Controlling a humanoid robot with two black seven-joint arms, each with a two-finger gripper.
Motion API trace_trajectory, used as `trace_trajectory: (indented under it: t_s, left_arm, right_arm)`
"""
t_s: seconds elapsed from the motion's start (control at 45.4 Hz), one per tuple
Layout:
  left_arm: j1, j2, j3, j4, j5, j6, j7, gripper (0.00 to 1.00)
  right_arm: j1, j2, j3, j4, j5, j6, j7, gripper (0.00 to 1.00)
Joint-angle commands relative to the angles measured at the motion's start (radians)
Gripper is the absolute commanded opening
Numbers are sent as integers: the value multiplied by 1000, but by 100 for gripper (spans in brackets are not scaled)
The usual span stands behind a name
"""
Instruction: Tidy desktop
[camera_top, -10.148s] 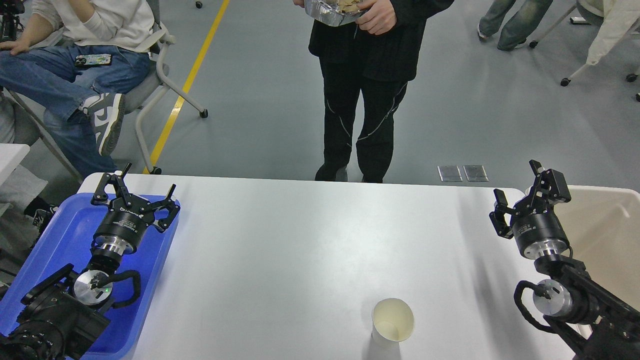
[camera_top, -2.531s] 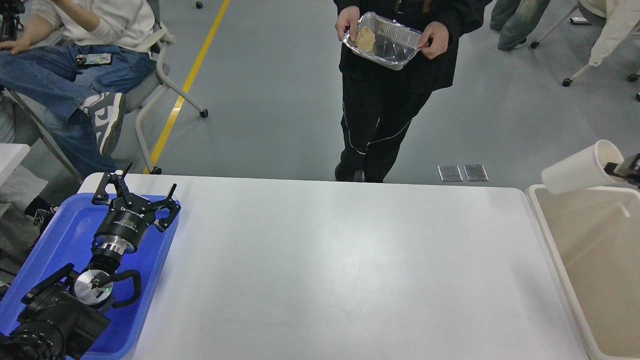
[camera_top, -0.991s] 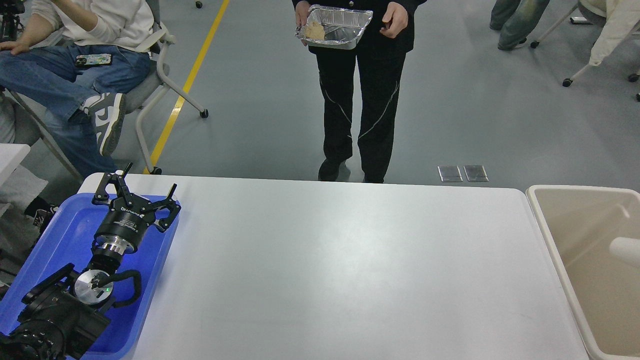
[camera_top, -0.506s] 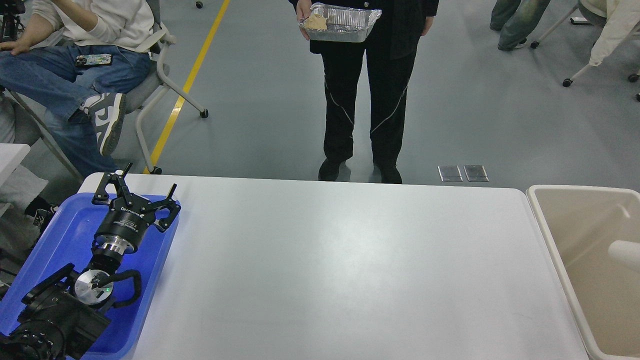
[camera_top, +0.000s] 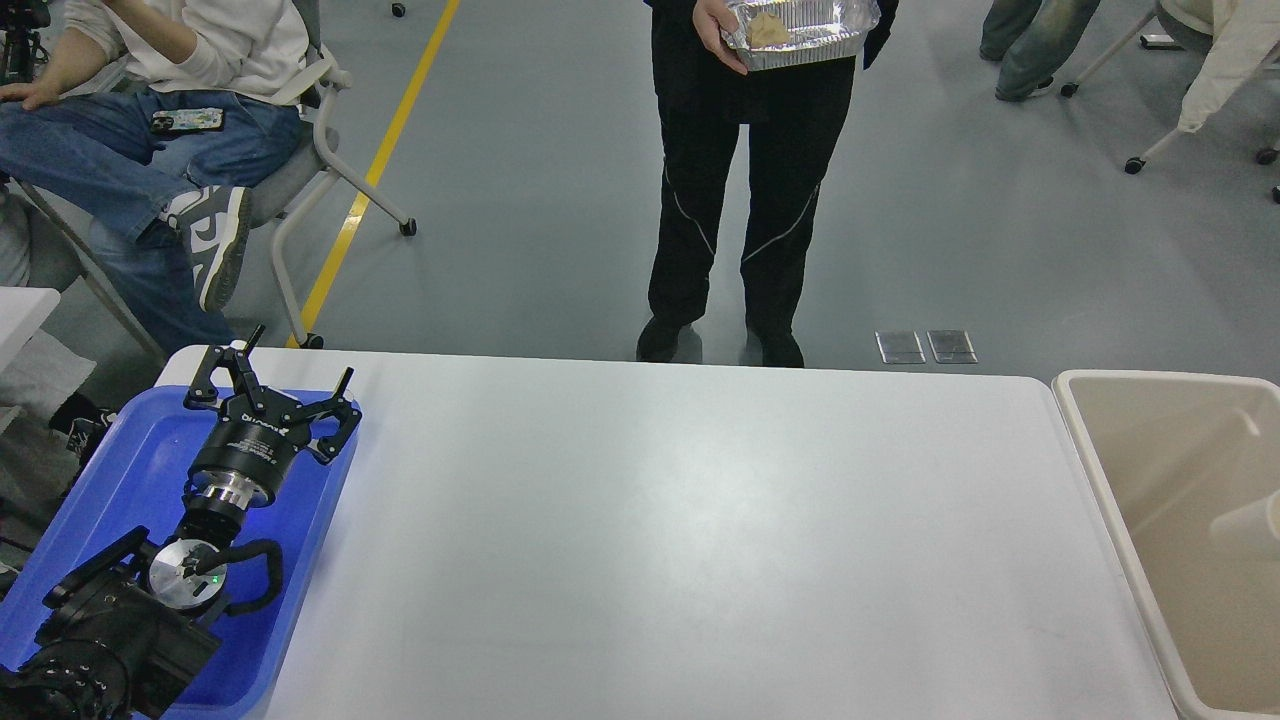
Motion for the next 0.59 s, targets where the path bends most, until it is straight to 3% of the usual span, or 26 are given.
trace_trajectory:
  t_s: [0.0, 0.11, 0.572]
  left_arm:
    - [0, 0, 0, 0, 0, 0, 0, 100]
    - [0, 0, 0, 0, 0, 0, 0, 100]
    - [0, 0, 0, 0, 0, 0, 0, 100]
  right_arm:
    - [-2, 1, 1, -2, 0, -23, 2, 67]
    - [-2, 2, 1, -1, 0, -58, 2, 100]
    - [18, 24, -19, -2, -6, -57, 2, 100]
